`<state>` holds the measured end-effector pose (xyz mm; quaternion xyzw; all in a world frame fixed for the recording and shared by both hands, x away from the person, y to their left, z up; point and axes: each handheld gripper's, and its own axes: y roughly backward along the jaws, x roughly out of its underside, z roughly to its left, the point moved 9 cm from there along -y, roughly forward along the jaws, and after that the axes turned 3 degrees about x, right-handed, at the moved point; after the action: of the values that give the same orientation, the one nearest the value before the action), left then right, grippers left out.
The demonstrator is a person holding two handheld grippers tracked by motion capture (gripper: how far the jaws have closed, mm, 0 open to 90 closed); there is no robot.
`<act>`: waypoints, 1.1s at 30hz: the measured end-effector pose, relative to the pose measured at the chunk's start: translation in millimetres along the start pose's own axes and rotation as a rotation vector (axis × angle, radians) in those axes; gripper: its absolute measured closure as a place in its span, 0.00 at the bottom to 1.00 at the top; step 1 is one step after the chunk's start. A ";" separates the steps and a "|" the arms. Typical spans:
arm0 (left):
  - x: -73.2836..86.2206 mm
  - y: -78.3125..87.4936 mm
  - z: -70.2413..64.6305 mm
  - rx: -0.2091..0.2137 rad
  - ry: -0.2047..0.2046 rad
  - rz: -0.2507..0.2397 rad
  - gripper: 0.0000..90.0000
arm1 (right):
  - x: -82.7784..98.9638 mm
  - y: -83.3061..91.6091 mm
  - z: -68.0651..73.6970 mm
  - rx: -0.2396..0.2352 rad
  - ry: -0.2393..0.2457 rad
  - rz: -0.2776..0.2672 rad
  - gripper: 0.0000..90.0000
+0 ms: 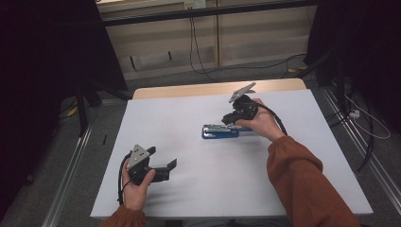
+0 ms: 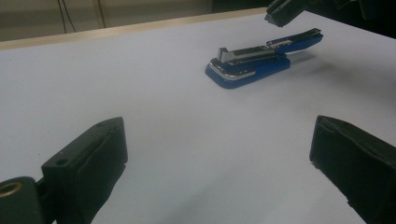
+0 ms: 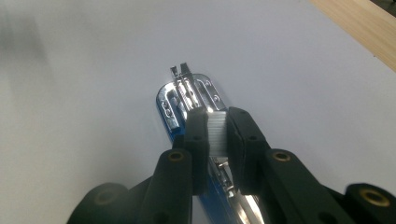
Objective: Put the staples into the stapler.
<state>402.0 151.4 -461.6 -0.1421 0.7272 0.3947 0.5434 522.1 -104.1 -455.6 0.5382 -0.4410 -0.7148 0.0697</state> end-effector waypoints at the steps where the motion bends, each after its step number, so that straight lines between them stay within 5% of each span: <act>1: 0.0 0.0 0.1 0.000 0.000 0.000 0.05 | -0.7 -1.1 0.1 0.000 0.005 0.002 0.88; 33: 0.7 -0.3 -0.8 0.004 0.004 0.004 0.05 | -17.9 -25.7 6.9 -0.055 0.162 0.012 0.88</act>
<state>401.4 150.7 -462.2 -0.1406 0.7293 0.3939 0.5414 533.4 -74.5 -460.9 0.5893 -0.4174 -0.6805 0.1242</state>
